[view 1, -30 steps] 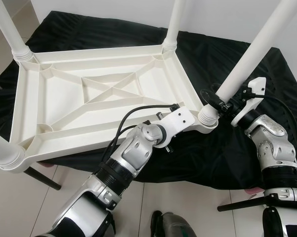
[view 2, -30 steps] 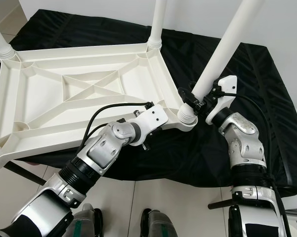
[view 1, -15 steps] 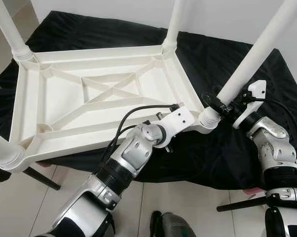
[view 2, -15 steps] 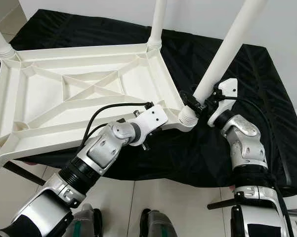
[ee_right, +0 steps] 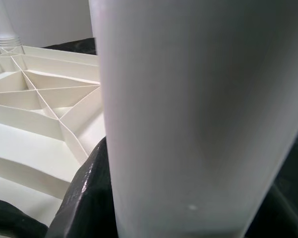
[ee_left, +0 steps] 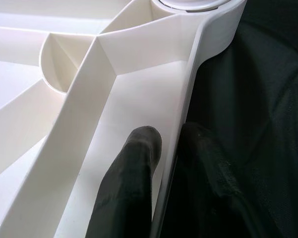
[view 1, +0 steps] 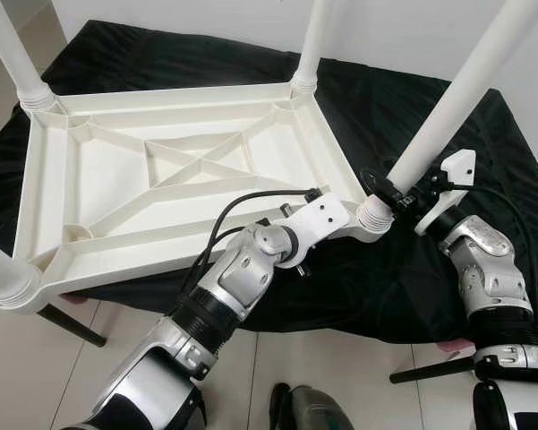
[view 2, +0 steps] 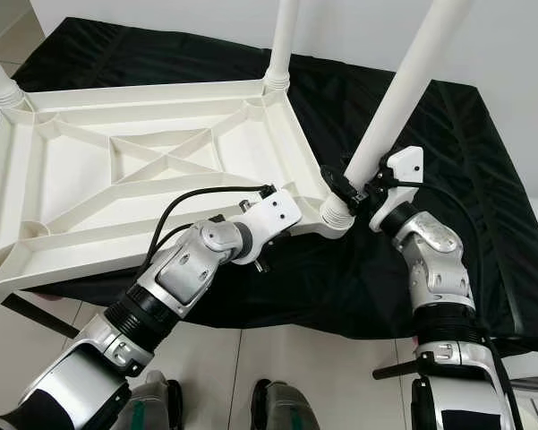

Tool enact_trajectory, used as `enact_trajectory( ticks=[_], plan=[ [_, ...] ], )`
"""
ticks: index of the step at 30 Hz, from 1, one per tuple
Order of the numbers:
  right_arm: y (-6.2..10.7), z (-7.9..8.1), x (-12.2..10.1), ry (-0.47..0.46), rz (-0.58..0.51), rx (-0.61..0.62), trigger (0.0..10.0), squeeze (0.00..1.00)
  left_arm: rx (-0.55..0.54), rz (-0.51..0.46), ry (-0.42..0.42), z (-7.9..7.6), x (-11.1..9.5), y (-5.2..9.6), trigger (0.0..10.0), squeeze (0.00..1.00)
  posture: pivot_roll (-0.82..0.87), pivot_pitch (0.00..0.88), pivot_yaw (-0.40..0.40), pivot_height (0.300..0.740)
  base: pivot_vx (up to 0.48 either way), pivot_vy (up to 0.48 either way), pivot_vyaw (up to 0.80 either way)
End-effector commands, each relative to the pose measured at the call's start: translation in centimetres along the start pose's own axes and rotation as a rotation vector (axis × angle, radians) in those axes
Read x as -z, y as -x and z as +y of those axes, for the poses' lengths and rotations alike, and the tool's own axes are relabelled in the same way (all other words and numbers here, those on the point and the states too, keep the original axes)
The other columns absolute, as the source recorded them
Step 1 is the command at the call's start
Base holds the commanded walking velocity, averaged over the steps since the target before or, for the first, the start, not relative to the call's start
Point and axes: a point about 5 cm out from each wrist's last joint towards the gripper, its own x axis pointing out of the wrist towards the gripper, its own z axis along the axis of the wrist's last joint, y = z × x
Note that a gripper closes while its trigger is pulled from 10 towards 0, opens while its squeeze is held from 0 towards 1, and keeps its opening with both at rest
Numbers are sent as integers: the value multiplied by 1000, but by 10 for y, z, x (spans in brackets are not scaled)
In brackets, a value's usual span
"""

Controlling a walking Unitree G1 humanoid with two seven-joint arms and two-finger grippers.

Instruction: Building children table

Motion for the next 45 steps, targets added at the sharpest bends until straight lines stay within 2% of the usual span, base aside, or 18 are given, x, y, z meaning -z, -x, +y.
enact_trajectory(
  ticks=[1,16,23,31,38,45],
  plan=[
    [2,10,20,-41,78,-26,10000,0,-1,9,6,0,3,1,10000,0,8,92,-87,740,0,0,0],
    [2,25,29,-65,77,-50,10000,0,-13,9,8,4,2,2,10000,0,10,104,-82,740,0,0,0],
    [2,29,31,-98,59,-11,10000,0,-12,9,8,5,2,3,10000,0,9,107,-80,740,0,0,0],
    [0,23,32,-97,57,91,10000,0,-9,8,7,5,2,3,10000,0,6,109,-77,740,0,0,0],
    [-1,22,31,-99,50,126,10000,0,-9,6,7,5,1,3,10000,0,7,108,-77,740,0,0,0],
    [-5,28,31,-108,44,162,10000,0,-11,6,9,5,1,3,10000,0,12,112,-78,740,0,0,0]
  ],
)
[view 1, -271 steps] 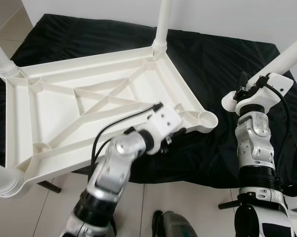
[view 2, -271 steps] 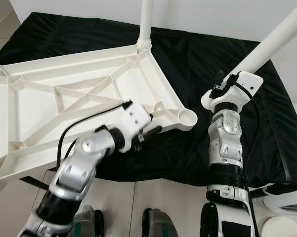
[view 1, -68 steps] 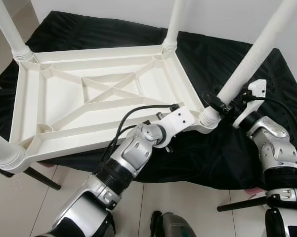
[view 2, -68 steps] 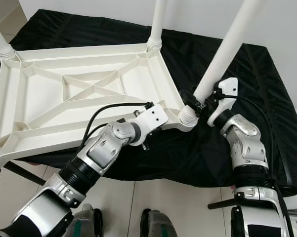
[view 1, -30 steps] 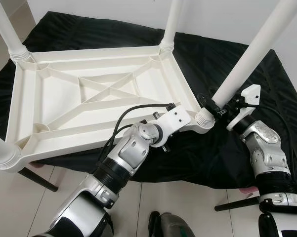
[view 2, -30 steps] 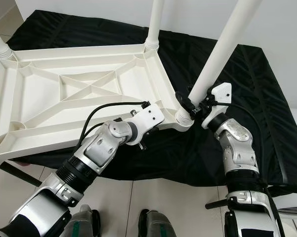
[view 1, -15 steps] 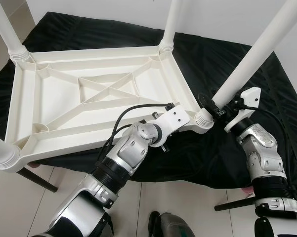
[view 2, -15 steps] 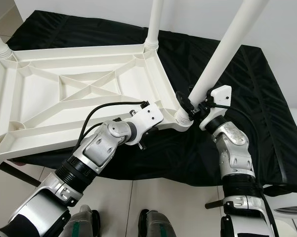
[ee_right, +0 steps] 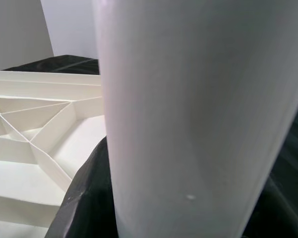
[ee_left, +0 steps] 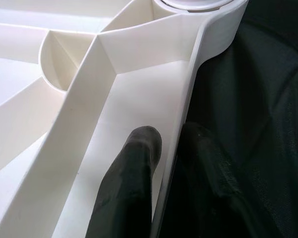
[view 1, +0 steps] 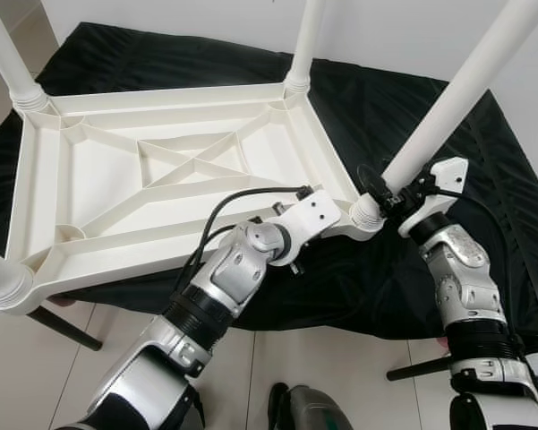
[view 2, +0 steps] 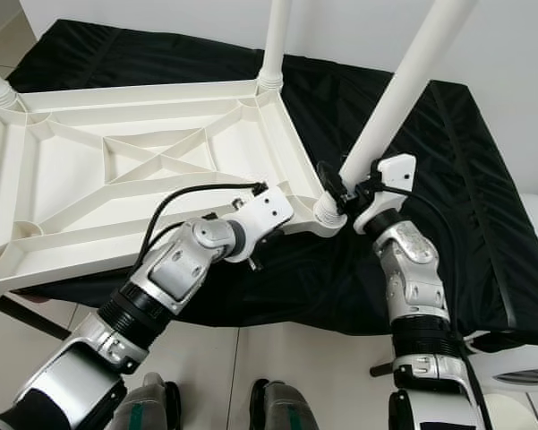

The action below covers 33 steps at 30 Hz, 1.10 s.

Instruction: Building children table

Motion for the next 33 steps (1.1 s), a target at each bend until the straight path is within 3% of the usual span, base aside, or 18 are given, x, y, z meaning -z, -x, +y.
enact_trajectory(
  ticks=[1,33],
  plan=[
    [5,8,25,-53,111,-8,10000,0,5,-7,-14,-2,-4,-1,10000,0,12,112,-78,740,0,0,0],
    [0,19,27,-49,88,158,10000,0,-2,-13,-10,-2,-6,0,10000,0,14,114,-87,740,0,0,0]
  ],
)
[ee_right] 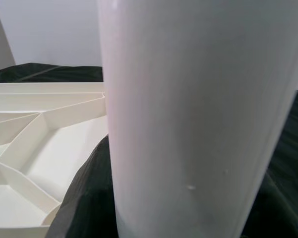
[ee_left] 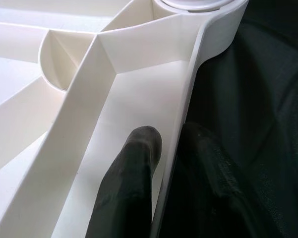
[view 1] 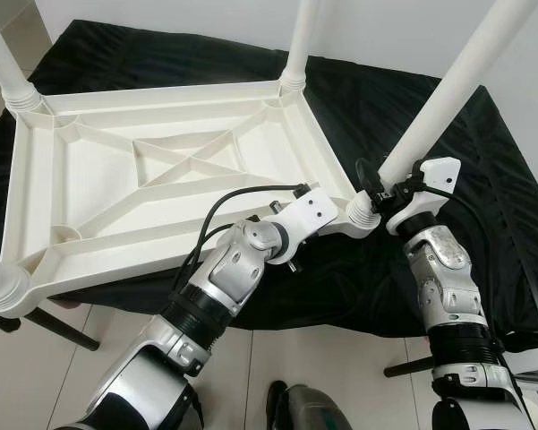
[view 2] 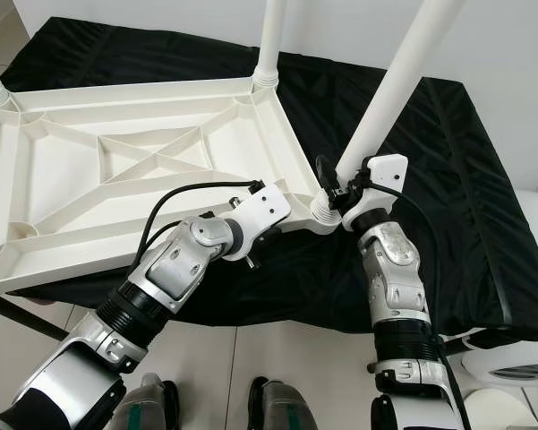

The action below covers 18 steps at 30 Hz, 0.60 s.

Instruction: Building children table

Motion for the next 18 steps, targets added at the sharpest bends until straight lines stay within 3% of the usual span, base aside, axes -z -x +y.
enact_trajectory(
  ticks=[1,18],
  plan=[
    [8,6,26,-25,119,7,10000,0,4,-12,-21,-4,-6,-1,10000,0,14,114,-88,740,0,0,0],
    [11,13,25,-26,101,60,10000,0,5,-14,-21,-4,-7,-1,10000,0,13,117,-86,740,0,0,0]
  ],
)
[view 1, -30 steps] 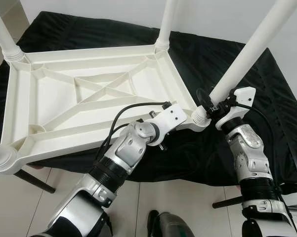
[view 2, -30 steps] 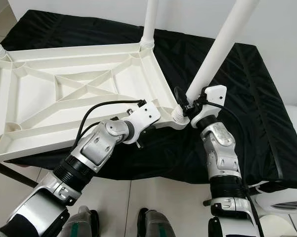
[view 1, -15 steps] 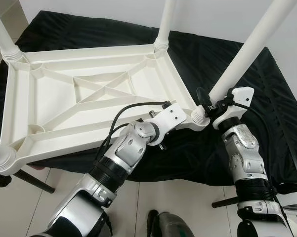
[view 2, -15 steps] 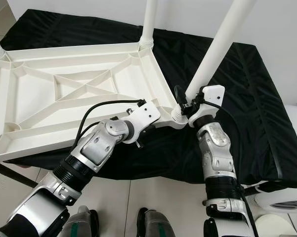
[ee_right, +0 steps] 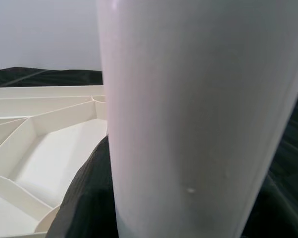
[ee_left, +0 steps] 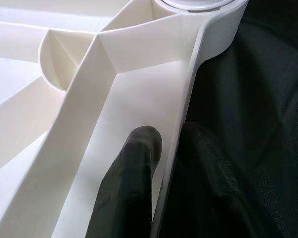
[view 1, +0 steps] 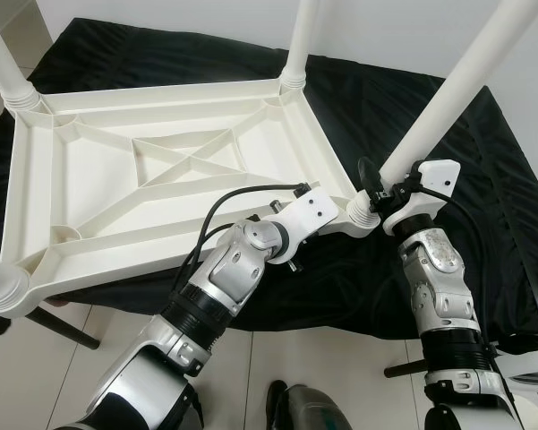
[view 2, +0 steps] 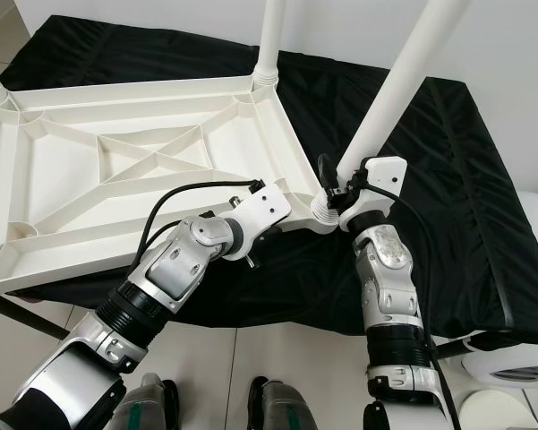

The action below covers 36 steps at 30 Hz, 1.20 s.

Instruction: Building children table

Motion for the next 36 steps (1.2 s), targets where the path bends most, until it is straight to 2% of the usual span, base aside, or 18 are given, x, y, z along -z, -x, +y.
enact_trajectory(
  ticks=[1,17,21,36],
  plan=[
    [9,8,26,-30,122,-2,10000,0,7,-11,-21,-4,-6,-2,10000,0,13,116,-87,740,0,0,0],
    [10,14,26,-30,112,65,10000,0,8,-13,-23,-4,-6,-1,10000,0,17,114,-86,740,0,0,0],
    [7,16,26,-23,105,130,10000,0,8,-14,-23,-5,-7,-1,10000,0,22,118,-88,740,0,0,0],
    [6,17,27,-22,101,230,10000,0,7,-10,-18,-5,-6,1,10000,0,27,128,-88,740,0,0,0]
  ],
)
